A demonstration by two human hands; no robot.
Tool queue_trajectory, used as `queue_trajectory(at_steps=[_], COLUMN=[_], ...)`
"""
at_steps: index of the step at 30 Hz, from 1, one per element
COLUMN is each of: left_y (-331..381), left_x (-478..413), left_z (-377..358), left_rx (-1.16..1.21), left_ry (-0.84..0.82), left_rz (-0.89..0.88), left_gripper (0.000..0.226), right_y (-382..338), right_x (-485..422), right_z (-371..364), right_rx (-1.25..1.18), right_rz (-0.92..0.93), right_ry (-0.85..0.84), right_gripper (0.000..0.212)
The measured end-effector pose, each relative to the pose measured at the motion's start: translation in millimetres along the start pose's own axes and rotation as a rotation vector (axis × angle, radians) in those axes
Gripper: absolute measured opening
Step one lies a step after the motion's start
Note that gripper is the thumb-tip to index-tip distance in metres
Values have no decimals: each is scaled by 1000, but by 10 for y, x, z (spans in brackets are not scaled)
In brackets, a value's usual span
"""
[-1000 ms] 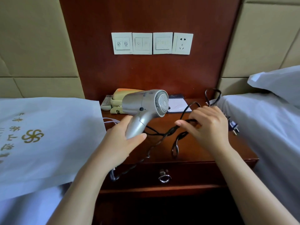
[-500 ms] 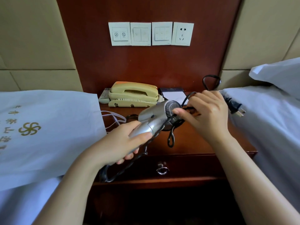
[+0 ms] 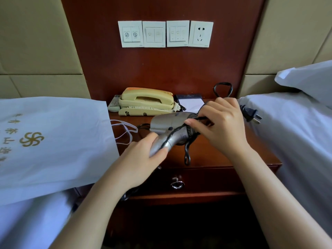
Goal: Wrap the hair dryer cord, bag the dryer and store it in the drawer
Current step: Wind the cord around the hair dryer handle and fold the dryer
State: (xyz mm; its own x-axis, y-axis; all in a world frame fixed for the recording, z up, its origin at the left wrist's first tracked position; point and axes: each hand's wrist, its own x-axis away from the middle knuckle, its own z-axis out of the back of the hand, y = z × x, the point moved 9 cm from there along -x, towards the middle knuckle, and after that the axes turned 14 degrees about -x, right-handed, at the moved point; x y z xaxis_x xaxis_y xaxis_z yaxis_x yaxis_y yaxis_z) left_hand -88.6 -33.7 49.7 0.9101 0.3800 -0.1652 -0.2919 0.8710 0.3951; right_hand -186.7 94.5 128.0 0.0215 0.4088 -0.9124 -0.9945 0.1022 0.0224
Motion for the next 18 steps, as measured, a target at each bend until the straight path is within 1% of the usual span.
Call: queue_trajectory(at_steps=[3,7,12,16,18], left_y=[-27,-165,-232,-331,-365], left_x=[-11,-35,19,93,116], left_z=[57,146,141,118,72], left_rx=[-26,54,218,384,433], left_ry=[70,72,-27,-125,-178], left_rz=[17,55,80,135,154], left_gripper=[23,25,23,26,31], right_y=[29,123,325,544,586], right_x=[5,111,277,336,346], right_z=[-22,-87,-181,-117,-153], right_rx=[-14,8,77,140,109], right_rz=[-19,-57,-117,-216,-254], right_ry=[-62,-173,-316,-325,-342], right_gripper=[35,30,26,31,33])
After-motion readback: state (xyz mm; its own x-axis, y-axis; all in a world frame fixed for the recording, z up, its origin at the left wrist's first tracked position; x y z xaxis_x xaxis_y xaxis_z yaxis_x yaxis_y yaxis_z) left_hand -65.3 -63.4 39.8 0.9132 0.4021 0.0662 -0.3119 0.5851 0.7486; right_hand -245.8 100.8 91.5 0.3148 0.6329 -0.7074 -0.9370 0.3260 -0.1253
